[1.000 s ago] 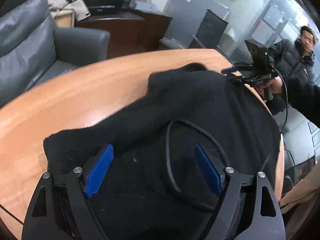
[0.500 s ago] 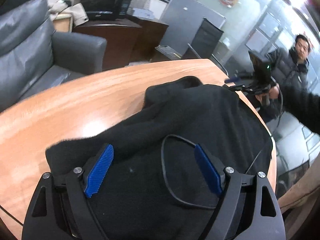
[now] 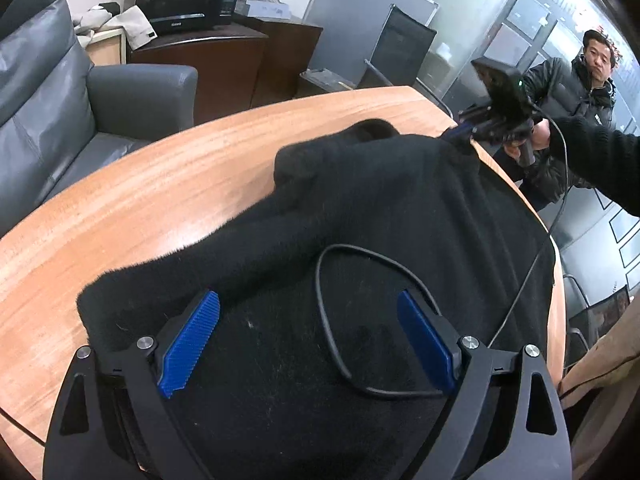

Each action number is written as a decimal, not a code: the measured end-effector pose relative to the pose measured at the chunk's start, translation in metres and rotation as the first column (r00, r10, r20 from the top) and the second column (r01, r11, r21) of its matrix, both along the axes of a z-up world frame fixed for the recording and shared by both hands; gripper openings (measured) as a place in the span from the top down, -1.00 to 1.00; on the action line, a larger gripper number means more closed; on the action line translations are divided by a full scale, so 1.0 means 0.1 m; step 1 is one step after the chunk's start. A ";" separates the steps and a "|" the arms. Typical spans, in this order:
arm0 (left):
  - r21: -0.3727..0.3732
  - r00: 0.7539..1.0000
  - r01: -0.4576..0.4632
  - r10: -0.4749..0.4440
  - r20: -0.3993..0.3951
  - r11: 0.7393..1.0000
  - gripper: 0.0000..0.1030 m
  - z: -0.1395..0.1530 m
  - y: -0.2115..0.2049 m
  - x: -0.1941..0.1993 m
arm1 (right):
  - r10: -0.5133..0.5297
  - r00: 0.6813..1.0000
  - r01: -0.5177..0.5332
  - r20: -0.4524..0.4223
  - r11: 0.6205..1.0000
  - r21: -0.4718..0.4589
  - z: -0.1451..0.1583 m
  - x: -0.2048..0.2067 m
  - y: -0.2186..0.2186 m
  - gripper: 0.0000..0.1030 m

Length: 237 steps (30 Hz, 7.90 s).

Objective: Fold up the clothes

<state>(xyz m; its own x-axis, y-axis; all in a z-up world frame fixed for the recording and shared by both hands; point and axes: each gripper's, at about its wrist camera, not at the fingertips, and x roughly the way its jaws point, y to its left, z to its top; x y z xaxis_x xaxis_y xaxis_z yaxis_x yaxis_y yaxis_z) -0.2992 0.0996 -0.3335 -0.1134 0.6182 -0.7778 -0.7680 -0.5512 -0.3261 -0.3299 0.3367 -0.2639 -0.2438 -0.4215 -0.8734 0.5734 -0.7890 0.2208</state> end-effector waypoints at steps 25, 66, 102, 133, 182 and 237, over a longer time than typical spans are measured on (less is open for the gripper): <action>-0.025 0.995 -0.085 0.083 -0.059 0.996 -0.80 -0.17 0.00 -0.11 | -0.012 1.000 0.010 0.012 0.993 0.120 -0.26 -0.10 -0.30 0.20; -0.104 0.991 0.081 -0.091 -0.095 0.991 -0.83 0.05 0.43 0.49 | -0.269 0.953 0.255 -0.138 0.960 -0.115 -0.14 1.17 -0.65 0.04; -0.145 0.999 -0.028 0.024 -0.033 0.989 -0.76 0.54 0.09 2.09 | -0.296 0.921 0.330 -0.255 0.938 0.103 0.05 1.10 0.35 -0.26; 0.164 0.790 -0.587 0.606 -0.099 0.793 -0.91 2.10 -1.98 2.54 | 0.228 0.960 -0.236 -0.162 0.971 -0.032 0.06 1.06 -2.67 -0.47; 0.052 1.000 0.016 -0.016 0.013 0.999 -0.99 0.22 -0.03 0.97 | 0.496 0.850 -0.468 -0.177 0.866 0.177 0.51 0.75 -1.96 0.60; 0.067 1.000 0.002 -0.002 0.000 0.998 -0.99 0.26 -0.16 1.22 | 0.687 0.706 -0.632 -0.174 0.722 0.283 0.34 0.85 -2.29 0.50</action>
